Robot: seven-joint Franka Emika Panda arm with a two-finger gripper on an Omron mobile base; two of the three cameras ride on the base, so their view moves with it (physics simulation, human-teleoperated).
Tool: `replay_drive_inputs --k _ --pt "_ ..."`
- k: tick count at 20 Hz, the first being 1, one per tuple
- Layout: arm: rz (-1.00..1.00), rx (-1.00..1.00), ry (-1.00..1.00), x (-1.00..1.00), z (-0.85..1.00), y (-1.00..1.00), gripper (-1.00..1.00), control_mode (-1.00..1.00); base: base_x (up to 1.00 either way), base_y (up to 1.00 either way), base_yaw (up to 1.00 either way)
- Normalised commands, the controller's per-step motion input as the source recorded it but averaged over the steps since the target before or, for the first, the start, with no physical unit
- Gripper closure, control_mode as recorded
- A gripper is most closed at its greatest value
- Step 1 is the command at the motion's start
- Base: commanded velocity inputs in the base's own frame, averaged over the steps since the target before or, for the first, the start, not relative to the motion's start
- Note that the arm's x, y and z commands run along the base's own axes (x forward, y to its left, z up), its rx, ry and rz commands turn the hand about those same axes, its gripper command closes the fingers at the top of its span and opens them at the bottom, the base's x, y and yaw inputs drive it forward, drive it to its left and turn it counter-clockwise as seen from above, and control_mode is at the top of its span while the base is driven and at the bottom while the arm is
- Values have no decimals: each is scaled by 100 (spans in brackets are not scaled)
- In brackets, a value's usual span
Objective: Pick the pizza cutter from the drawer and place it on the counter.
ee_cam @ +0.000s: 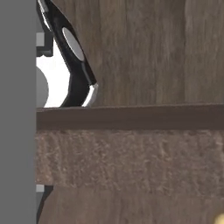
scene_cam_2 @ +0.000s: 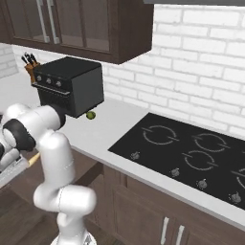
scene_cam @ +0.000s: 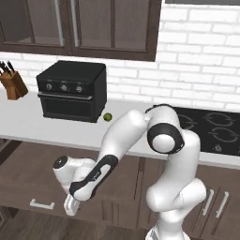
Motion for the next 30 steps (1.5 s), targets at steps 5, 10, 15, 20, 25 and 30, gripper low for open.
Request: replay_drive_inputs --k 5,10,15,20,25,30 --pt "18 -1 -4 -100 0 0 -100 -100 0 0 0" --pt "14 -1 -3 -100 12 14 -100 -100 0 0 0" --pt "-8 4 -15 -30 100 26 -100 -100 0 0 0" --pt "-27 0 0 21 100 44 -100 -100 0 0 0" --pt "-49 -1 17 94 81 24 -100 -100 0 0 0" --pt "-53 3 12 100 -17 -8 -100 -100 0 0 0"
